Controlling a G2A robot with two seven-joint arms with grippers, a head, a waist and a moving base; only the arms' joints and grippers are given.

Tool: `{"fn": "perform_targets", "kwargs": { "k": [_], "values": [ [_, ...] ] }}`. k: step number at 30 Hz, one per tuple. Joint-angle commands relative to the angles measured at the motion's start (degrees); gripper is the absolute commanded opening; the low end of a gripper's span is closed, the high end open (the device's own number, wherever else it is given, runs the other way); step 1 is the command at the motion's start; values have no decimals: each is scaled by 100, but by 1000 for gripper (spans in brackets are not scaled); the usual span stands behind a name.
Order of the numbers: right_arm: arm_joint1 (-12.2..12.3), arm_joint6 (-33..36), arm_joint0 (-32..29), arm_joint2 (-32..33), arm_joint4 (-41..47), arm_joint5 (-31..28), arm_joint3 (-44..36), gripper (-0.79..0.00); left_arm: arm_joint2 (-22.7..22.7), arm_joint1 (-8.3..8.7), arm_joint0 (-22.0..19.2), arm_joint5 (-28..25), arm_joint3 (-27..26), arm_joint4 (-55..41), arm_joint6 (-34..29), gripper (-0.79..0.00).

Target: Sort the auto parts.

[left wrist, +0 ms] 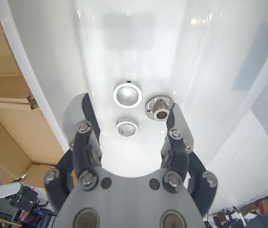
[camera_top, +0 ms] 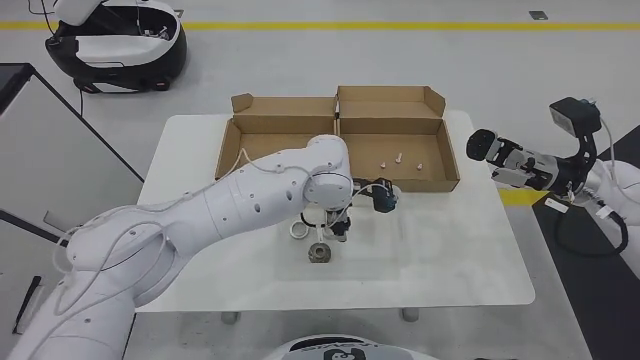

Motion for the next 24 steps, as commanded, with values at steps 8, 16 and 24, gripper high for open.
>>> {"fn": "perform_targets", "kwargs": {
  "k": [8, 16, 24],
  "values": [
    [0, 0, 0, 0, 0, 0, 0, 0, 0, -93, 238, -33, 257, 493, 34, -446],
    [0, 0, 0, 0, 0, 0, 0, 0, 0, -172, 395, -6, 397, 832, 6, -471],
    [0, 0, 0, 0, 0, 0, 0, 0, 0, -226, 424, 8, 548, 977, -8, -496]
  ]
}}
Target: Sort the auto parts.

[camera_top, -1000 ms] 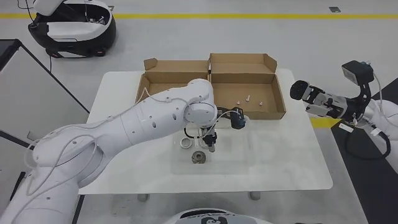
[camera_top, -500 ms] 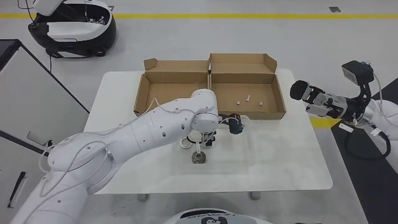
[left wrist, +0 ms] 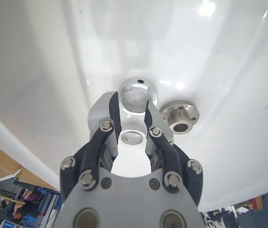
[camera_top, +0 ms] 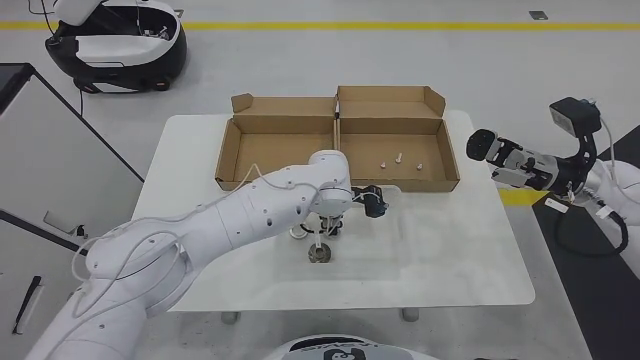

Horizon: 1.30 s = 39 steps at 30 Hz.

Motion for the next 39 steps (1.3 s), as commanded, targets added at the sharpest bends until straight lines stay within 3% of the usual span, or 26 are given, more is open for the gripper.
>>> {"fn": "perform_targets", "kwargs": {
  "k": [1, 24, 39],
  "values": [
    [0, 0, 0, 0, 0, 0, 0, 0, 0, -11, -2, 6, 21, 28, -5, -499],
    [0, 0, 0, 0, 0, 0, 0, 0, 0, -280, 128, -105, 517, 260, 106, -554],
    [0, 0, 0, 0, 0, 0, 0, 0, 0, -320, 142, -41, 628, 273, 41, -557]
  ]
}}
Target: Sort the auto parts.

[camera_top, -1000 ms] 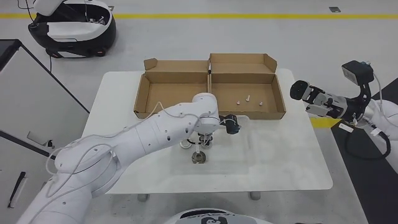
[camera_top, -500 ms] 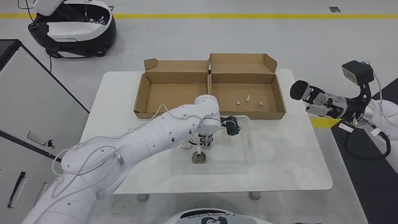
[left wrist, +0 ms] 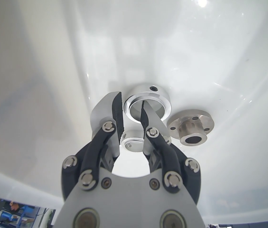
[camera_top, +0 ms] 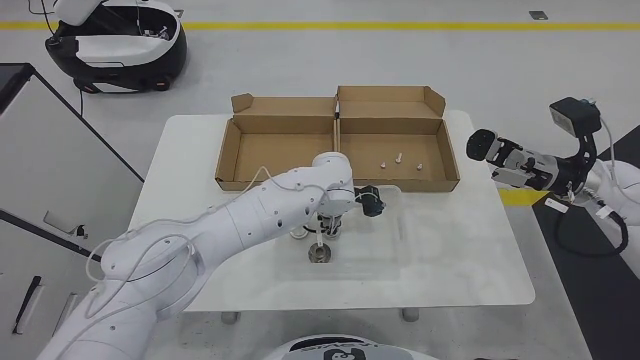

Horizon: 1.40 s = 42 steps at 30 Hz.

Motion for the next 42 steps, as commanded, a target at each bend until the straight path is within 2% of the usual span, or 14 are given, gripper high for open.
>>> {"fn": "perform_targets", "kwargs": {
  "k": [1, 3, 4, 6, 15, 18, 21, 26, 29, 33, 37, 42],
  "values": [
    [0, 0, 0, 0, 0, 0, 0, 0, 0, -7, 12, -4, 4, 11, 4, -570],
    [0, 0, 0, 0, 0, 0, 0, 0, 0, -18, 24, -12, 24, 20, 12, -628],
    [0, 0, 0, 0, 0, 0, 0, 0, 0, -25, 28, -15, 38, 26, 15, -705],
    [0, 0, 0, 0, 0, 0, 0, 0, 0, -43, 35, -7, 65, 63, 7, -785],
    [0, 0, 0, 0, 0, 0, 0, 0, 0, -72, -49, 30, 117, 32, -30, -785],
    [0, 0, 0, 0, 0, 0, 0, 0, 0, -3, -179, 94, -40, -170, -94, -785],
    [0, 0, 0, 0, 0, 0, 0, 0, 0, 143, -334, 111, -258, -472, -111, -785],
    [0, 0, 0, 0, 0, 0, 0, 0, -5, 556, -701, 155, -770, -991, -155, -785],
    [0, 0, 0, 0, 0, 0, 0, 0, -129, 888, -872, 178, -1148, -1178, -176, -785],
    [0, 0, 0, 0, 0, 0, 0, 0, -509, 1394, -872, 127, -1690, -1212, -125, -785],
    [0, 0, 0, 0, 0, 0, 0, 0, -1274, 1935, -525, -263, -2206, -1386, 352, -785],
    [0, 0, 0, 0, 0, 0, 0, 0, -2554, 2588, 360, -1208, -2748, -1611, 1511, -785]
  ]
}}
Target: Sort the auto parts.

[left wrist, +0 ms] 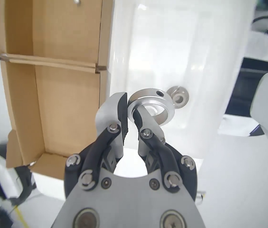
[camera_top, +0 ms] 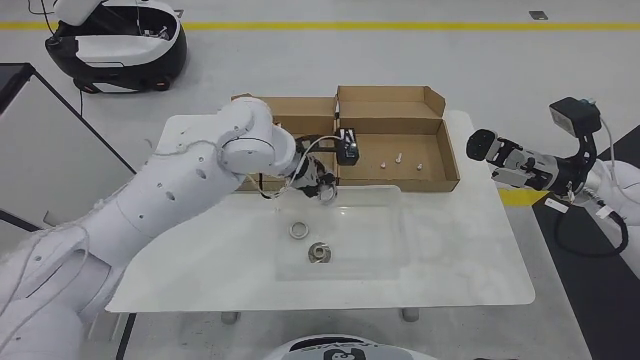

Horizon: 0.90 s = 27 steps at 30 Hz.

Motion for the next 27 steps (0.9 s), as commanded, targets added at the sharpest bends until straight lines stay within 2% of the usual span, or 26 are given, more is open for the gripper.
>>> {"fn": "perform_targets", "kwargs": {
  "k": [1, 5, 9, 13, 16, 21, 25, 27],
  "values": [
    [0, 0, 0, 0, 0, 0, 0, 0, -588, 244, 440, -439, -179, -59, 545, -785],
    [0, 0, 0, 0, 0, 0, 0, 0, -1591, 598, 1223, -1349, -375, -159, 1529, -785],
    [0, 0, 0, 0, 0, 0, 0, 0, -2460, 810, 1870, -2188, -544, -230, 2540, -785],
    [0, 0, 0, 0, 0, 0, 0, 0, -3047, 928, 2353, -2272, -863, -9, 3480, -785],
    [0, 0, 0, 0, 0, 0, 0, 0, -3302, 983, 2605, -2272, -1087, 200, 4384, -785],
    [0, 0, 0, 0, 0, 0, 0, 0, -3437, 1081, 2806, -2272, -1324, 801, 5991, -785],
    [0, 0, 0, 0, 0, 0, 0, 0, -3360, 1185, 2849, -2272, -1421, 1471, 7732, -785],
    [0, 0, 0, 0, 0, 0, 0, 0, -3268, 1233, 2847, -2272, -1448, 1872, 9018, -785]
  ]
}}
